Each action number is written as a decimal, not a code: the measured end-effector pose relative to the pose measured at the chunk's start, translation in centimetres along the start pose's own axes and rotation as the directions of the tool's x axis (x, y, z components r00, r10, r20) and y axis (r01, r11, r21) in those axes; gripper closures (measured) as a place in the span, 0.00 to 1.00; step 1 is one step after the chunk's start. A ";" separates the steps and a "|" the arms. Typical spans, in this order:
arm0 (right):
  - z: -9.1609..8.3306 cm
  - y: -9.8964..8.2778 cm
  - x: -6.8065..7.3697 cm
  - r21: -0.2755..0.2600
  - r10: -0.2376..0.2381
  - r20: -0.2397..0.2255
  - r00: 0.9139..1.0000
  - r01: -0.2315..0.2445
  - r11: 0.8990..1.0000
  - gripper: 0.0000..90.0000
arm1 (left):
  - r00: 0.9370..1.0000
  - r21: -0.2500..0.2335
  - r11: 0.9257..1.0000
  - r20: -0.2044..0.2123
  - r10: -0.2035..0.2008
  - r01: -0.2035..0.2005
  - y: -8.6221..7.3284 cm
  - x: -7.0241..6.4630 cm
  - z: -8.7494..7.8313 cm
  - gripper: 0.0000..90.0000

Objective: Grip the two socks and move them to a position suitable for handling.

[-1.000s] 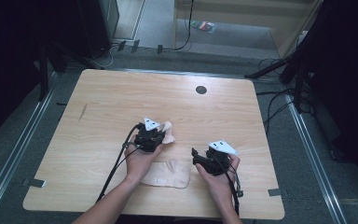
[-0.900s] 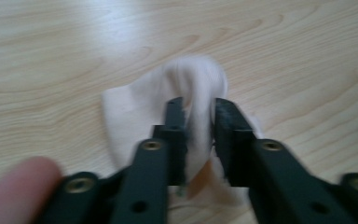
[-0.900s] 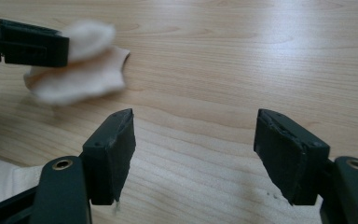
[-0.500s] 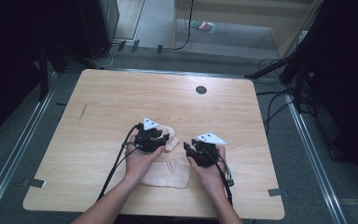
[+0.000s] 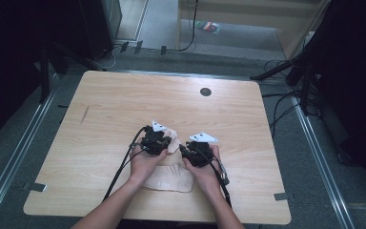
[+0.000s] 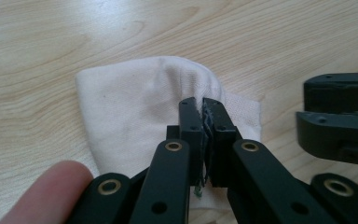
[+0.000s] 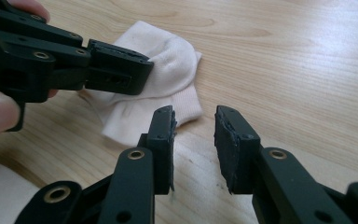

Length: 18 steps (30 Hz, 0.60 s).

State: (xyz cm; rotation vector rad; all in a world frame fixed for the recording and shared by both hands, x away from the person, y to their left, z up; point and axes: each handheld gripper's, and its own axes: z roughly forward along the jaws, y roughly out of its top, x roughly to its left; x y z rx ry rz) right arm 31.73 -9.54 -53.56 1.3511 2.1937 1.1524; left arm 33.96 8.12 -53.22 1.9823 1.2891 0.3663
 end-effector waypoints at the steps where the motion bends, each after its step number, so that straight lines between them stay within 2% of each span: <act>1: 0.1 0.1 0.1 -0.001 -0.005 0.002 1.000 0.005 1.000 0.77 | 1.000 -0.004 1.000 0.011 -0.004 0.004 0.0 0.0 -0.2 0.99; 8: 1.2 1.2 0.4 -0.003 -0.024 -0.016 1.000 0.024 1.000 0.77 | 0.999 -0.031 0.999 0.039 -0.036 0.037 0.3 0.3 -0.9 0.99; 9: 1.7 1.2 0.5 0.010 -0.039 -0.001 0.999 0.039 0.999 0.73 | 0.998 -0.030 0.999 0.040 -0.042 0.043 0.3 0.3 -0.9 0.99; 11: 2.0 1.1 0.6 0.028 -0.045 0.010 0.999 0.045 0.999 0.73 | 0.998 -0.035 0.998 0.045 -0.047 0.049 0.3 0.4 -0.9 0.99; 12: 2.5 1.0 0.6 0.048 -0.073 0.021 0.997 0.072 0.996 0.74 | 0.997 -0.039 0.998 0.052 -0.052 0.054 0.3 0.4 -1.0 0.99; 13: 2.5 1.0 0.6 0.048 -0.073 0.021 0.997 0.072 0.996 0.74 | 0.997 -0.039 0.998 0.052 -0.052 0.054 0.3 0.4 -1.0 0.99; 14: 2.7 0.9 0.7 0.056 -0.093 0.039 0.995 0.090 0.994 0.76 | 0.997 -0.042 0.998 0.056 -0.053 0.056 0.3 0.5 -1.1 0.99; 16: 2.8 0.8 0.7 0.054 -0.095 0.040 0.995 0.092 0.994 0.78 | 0.996 -0.051 0.997 0.061 -0.061 0.064 0.3 0.7 -1.3 0.99; 17: 2.7 0.8 0.9 0.057 -0.113 0.050 0.992 0.110 0.992 0.88 | 0.995 -0.051 0.996 0.067 -0.069 0.072 0.3 0.7 -1.5 0.99; 18: 2.7 0.8 0.9 0.057 -0.113 0.050 0.992 0.110 0.992 0.88 | 0.994 -0.058 0.995 0.073 -0.078 0.082 0.3 0.9 -1.6 0.99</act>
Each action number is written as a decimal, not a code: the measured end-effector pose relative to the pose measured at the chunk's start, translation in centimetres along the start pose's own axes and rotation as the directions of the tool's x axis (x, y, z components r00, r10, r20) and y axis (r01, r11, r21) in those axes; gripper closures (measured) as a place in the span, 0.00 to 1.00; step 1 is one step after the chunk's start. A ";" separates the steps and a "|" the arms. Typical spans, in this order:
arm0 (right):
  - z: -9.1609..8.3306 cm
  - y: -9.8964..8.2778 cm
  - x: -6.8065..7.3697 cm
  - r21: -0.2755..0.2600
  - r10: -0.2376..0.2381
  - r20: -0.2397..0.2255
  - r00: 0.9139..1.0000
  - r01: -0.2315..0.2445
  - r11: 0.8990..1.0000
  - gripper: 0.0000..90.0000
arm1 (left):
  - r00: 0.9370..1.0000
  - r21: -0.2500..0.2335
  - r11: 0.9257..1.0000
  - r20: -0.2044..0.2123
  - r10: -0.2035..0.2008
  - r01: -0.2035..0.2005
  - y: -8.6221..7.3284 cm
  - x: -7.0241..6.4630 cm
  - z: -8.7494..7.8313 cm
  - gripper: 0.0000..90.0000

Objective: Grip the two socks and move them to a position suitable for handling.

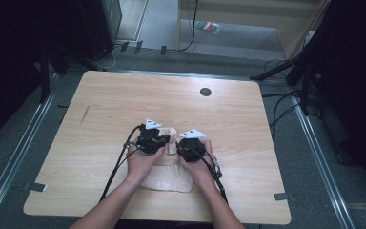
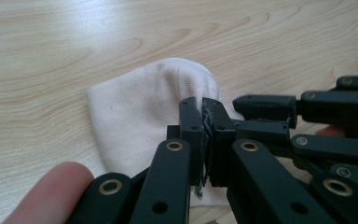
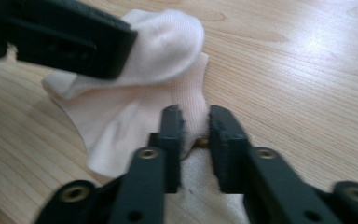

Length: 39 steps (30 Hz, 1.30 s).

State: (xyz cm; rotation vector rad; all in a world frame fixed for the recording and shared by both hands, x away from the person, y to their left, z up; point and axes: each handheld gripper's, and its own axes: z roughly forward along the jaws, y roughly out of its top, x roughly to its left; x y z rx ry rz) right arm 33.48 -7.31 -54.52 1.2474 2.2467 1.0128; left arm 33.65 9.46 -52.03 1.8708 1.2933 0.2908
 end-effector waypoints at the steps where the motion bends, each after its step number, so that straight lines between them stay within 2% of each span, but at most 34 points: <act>1: -0.1 0.0 0.3 0.000 -0.021 0.007 1.000 0.021 1.000 0.95 | 1.000 -0.009 1.000 0.000 -0.010 0.010 0.1 0.3 -0.4 0.99; 5: -0.3 0.0 0.5 0.012 -0.044 0.028 0.999 0.044 0.999 0.97 | 1.000 -0.033 0.999 -0.008 -0.021 0.021 0.2 1.0 -1.2 0.99; 6: -0.5 -0.1 0.1 0.018 -0.029 0.029 0.999 0.029 0.999 0.98 | 0.999 -0.043 0.998 -0.007 -0.040 0.039 0.1 1.5 -1.7 0.99; 8: -0.6 -0.1 -0.2 0.016 -0.023 0.029 0.999 0.023 1.000 0.98 | 0.999 -0.051 0.998 -0.009 -0.049 0.049 0.0 2.0 -2.0 0.99; 9: -0.9 -0.3 -0.9 0.009 0.012 0.027 1.000 -0.012 1.000 0.98 | 0.998 -0.061 0.996 -0.001 -0.063 0.062 -0.1 2.5 -2.3 0.99; 10: -0.9 -0.3 -0.9 0.009 0.012 0.027 1.000 -0.012 1.000 0.98 | 0.997 -0.070 0.995 0.009 -0.074 0.075 -0.2 3.0 -2.6 0.99; 11: -1.2 -0.4 -1.5 -0.001 0.028 0.029 0.999 -0.028 1.000 0.98 | 0.996 -0.072 0.994 0.008 -0.085 0.086 -0.3 3.5 -2.8 0.99; 17: -1.8 -0.7 -2.3 -0.008 0.025 0.039 0.999 -0.025 1.000 0.98 | 0.988 -0.058 0.987 0.019 -0.150 0.151 -1.7 6.0 -3.7 0.98; 18: -1.9 -0.8 -2.4 -0.006 0.010 0.039 0.999 -0.010 1.000 0.98 | 0.985 -0.055 0.984 0.025 -0.169 0.170 -2.3 6.6 -3.8 0.94; 19: -1.9 -0.8 -2.4 -0.006 0.010 0.039 0.999 -0.010 1.000 0.98 | 0.985 -0.055 0.984 0.025 -0.169 0.170 -2.3 6.6 -3.8 0.90; 20: -2.0 -0.9 -2.5 0.000 -0.004 0.045 0.999 0.004 1.000 0.97 | 0.978 -0.070 0.975 0.024 -0.208 0.210 -2.7 7.1 -4.0 0.83; 21: -2.0 -0.9 -2.5 0.000 -0.004 0.045 0.999 0.004 1.000 0.97 | 0.978 -0.070 0.975 0.024 -0.208 0.210 -2.7 7.1 -4.0 0.78; 22: -2.1 -0.9 -2.7 -0.009 -0.012 0.038 0.999 0.012 1.000 0.96 | 0.973 -0.080 0.970 0.027 -0.228 0.229 -2.8 7.4 -4.3 0.78; 23: -2.2 -0.9 -2.8 -0.016 -0.013 0.033 0.999 0.013 1.000 0.92 | 0.971 -0.089 0.967 0.020 -0.237 0.238 -2.8 7.6 -4.4 0.73; 25: -2.5 -0.8 -3.0 -0.037 0.005 0.037 0.999 -0.004 0.999 0.85 | 0.968 -0.109 0.962 0.019 -0.251 0.252 -2.6 7.8 -4.6 0.67; 26: -2.8 -0.6 -3.3 -0.055 0.035 0.040 0.999 -0.033 0.998 0.81 | 0.967 -0.111 0.960 0.018 -0.255 0.255 -2.5 7.8 -4.6 0.63; 31: -2.6 -0.5 -3.6 -0.062 0.081 0.041 0.996 -0.078 0.995 0.73 | 0.966 -0.088 0.963 -0.019 -0.257 0.254 -1.9 7.7 -3.5 0.57; 33: -2.4 -0.6 -3.7 -0.057 0.099 0.047 0.994 -0.096 0.994 0.70 | 0.963 -0.081 0.961 -0.028 -0.267 0.264 -1.8 7.7 -3.1 0.57; 34: -2.3 -0.6 -3.9 -0.058 0.120 0.035 0.992 -0.117 0.991 0.69 | 0.962 -0.079 0.960 -0.031 -0.271 0.268 -1.8 7.8 -2.9 0.56; 36: -2.3 -0.5 -4.2 -0.066 0.162 0.003 0.987 -0.162 0.985 0.70 | 0.965 -0.065 0.964 -0.023 -0.261 0.259 -1.7 7.9 -2.5 0.58; 39: -2.0 -0.5 -4.1 -0.064 0.160 -0.006 0.987 -0.161 0.985 0.71 | 0.969 -0.052 0.969 -0.026 -0.245 0.243 -1.7 7.7 -2.0 0.59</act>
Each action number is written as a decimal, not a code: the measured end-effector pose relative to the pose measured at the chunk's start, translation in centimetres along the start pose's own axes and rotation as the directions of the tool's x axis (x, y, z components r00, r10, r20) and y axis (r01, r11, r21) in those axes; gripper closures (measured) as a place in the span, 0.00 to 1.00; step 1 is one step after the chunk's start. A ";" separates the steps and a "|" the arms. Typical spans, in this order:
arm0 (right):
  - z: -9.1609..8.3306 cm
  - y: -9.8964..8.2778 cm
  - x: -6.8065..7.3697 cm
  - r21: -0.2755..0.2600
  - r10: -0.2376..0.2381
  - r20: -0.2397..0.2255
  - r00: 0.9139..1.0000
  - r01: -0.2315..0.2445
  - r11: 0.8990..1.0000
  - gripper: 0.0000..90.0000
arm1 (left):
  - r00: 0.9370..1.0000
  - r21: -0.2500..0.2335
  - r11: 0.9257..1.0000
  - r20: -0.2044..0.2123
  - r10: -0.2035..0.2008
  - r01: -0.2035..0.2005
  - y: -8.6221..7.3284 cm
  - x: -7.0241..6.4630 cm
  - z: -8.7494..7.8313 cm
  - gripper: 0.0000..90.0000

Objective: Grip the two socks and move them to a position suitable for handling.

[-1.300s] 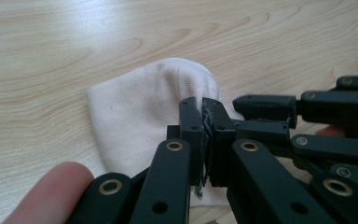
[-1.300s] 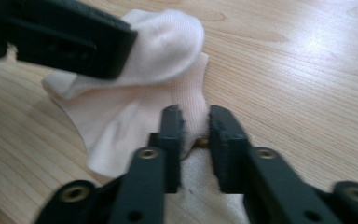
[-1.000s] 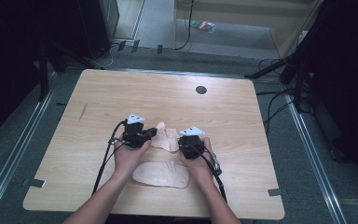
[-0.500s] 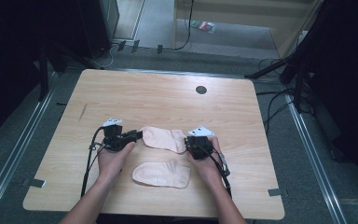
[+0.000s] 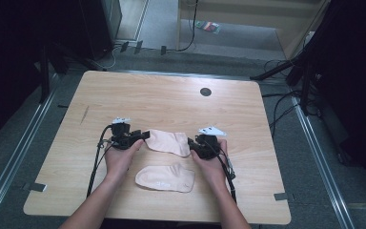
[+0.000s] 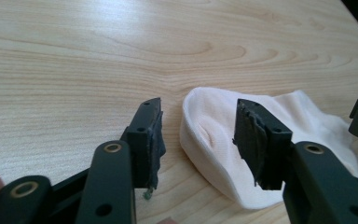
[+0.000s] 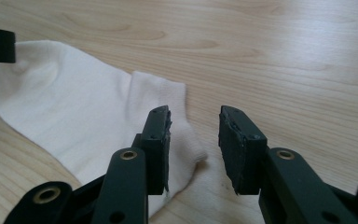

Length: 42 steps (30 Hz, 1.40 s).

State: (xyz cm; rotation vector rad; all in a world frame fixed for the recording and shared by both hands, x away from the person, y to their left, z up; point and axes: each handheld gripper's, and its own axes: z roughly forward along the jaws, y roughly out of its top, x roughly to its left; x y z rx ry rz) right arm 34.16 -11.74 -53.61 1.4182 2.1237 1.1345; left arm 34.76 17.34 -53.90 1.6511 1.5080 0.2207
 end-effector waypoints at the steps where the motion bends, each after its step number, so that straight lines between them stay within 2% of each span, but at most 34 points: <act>1: 0.3 -0.1 0.3 0.012 -0.018 -0.004 1.000 0.018 1.000 0.70 | 1.000 0.006 1.000 -0.003 0.013 -0.013 0.0 0.0 0.0 0.63; 3: 0.4 -0.2 0.5 0.020 -0.028 -0.002 1.000 0.028 0.999 0.70 | 0.999 0.014 0.999 -0.025 0.032 -0.031 -0.1 -0.1 0.0 0.66; 5: 0.7 -0.5 0.8 0.040 -0.056 0.004 0.998 0.055 0.998 0.69 | 0.997 0.030 0.998 -0.041 0.060 -0.059 -0.2 0.0 0.0 0.76; 10: 0.7 -0.7 1.1 0.065 -0.099 0.031 0.995 0.097 0.993 0.70 | 0.995 0.057 0.995 -0.052 0.087 -0.084 -0.3 0.2 -0.1 0.84; 13: 0.7 -0.7 1.3 0.068 -0.108 0.037 0.993 0.105 0.992 0.72 | 0.994 0.066 0.994 -0.056 0.093 -0.090 -0.4 0.3 0.0 0.90; 17: 0.7 -0.7 1.4 0.071 -0.112 0.031 0.993 0.109 0.992 0.80 | 0.995 0.069 0.993 -0.032 0.094 -0.091 -0.5 0.4 0.0 1.00; 19: 0.6 -0.7 1.4 0.079 -0.113 0.016 0.993 0.111 0.991 0.90 | 0.995 0.073 0.993 -0.025 0.093 -0.091 -0.6 0.4 -0.1 1.00; 23: 0.5 -0.8 1.6 0.076 -0.117 0.022 0.993 0.115 0.990 0.95 | 0.994 0.065 0.992 -0.023 0.107 -0.105 -0.7 0.3 -0.4 1.00; 29: 0.2 -0.6 1.5 0.060 -0.112 0.026 0.993 0.110 0.992 0.96 | 0.993 0.040 0.992 -0.015 0.120 -0.120 -0.6 0.0 -1.2 1.00; 33: -0.8 -0.2 1.6 0.032 -0.115 0.022 0.993 0.115 0.993 0.96 | 0.992 0.027 0.991 -0.002 0.130 -0.130 -0.5 -0.4 -1.8 1.00; 37: -1.8 0.1 1.6 0.014 -0.122 0.022 0.992 0.122 0.992 0.96 | 0.990 0.006 0.990 0.031 0.138 -0.139 -0.6 -1.3 -2.9 1.00; 42: -2.6 0.2 1.7 0.000 -0.127 0.016 0.992 0.127 0.992 0.96 | 0.988 -0.016 0.989 0.035 0.148 -0.148 -0.7 -1.7 -3.8 1.00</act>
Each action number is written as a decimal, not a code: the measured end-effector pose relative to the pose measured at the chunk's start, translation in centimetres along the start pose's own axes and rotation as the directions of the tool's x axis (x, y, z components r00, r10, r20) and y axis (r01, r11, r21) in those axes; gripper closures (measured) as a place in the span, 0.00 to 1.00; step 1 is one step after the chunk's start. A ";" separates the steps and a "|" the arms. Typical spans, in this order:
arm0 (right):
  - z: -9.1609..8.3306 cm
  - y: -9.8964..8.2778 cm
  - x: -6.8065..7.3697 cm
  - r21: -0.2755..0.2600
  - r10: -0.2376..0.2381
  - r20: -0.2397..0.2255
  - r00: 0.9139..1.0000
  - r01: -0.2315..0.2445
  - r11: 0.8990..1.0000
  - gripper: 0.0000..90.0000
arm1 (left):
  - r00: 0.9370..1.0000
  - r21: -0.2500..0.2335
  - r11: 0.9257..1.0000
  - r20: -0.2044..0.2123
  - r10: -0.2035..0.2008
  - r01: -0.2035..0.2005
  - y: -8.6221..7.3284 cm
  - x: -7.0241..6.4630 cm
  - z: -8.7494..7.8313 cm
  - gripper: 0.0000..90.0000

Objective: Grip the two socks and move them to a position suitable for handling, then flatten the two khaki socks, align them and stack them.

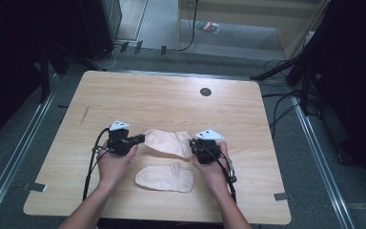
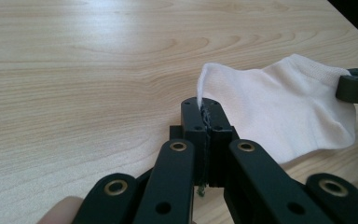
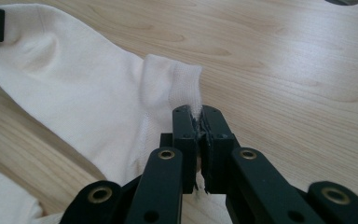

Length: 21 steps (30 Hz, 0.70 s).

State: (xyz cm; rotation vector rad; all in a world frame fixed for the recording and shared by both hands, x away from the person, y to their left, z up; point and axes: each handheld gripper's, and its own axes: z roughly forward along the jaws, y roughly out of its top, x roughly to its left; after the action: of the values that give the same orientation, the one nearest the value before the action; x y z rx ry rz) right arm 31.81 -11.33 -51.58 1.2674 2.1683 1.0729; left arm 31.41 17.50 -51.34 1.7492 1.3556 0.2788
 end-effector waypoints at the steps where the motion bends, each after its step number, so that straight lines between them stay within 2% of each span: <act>1: -0.4 0.1 0.1 -0.004 -0.001 -0.003 1.000 0.001 1.000 0.96 | 1.000 0.000 1.000 0.003 0.000 0.000 0.0 0.0 -0.1 1.00; 4: -0.8 0.1 0.2 -0.008 0.000 -0.007 1.000 0.000 1.000 0.96 | 1.000 0.000 1.000 0.013 0.002 -0.002 -0.2 -0.2 -0.6 1.00; 9: -1.8 0.3 0.4 -0.025 0.009 -0.018 1.000 -0.010 1.000 0.96 | 1.000 -0.003 1.000 0.000 0.027 -0.027 -0.7 -0.5 -1.4 1.00; 17: -2.9 0.2 1.1 -0.021 0.013 -0.032 0.999 -0.014 1.000 0.96 | 1.000 -0.027 0.999 -0.006 0.024 -0.024 -1.5 -0.8 -2.6 1.00; 21: -3.2 -0.1 1.2 -0.018 0.014 -0.035 0.999 -0.015 1.000 0.96 | 0.999 -0.030 0.999 0.007 0.033 -0.033 -2.0 -1.0 -3.1 1.00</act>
State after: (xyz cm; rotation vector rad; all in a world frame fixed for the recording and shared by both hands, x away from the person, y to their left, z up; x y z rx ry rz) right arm 29.03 -11.68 -49.61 1.2671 2.1731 1.1265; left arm 27.72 18.19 -50.64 1.7472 1.3113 0.3091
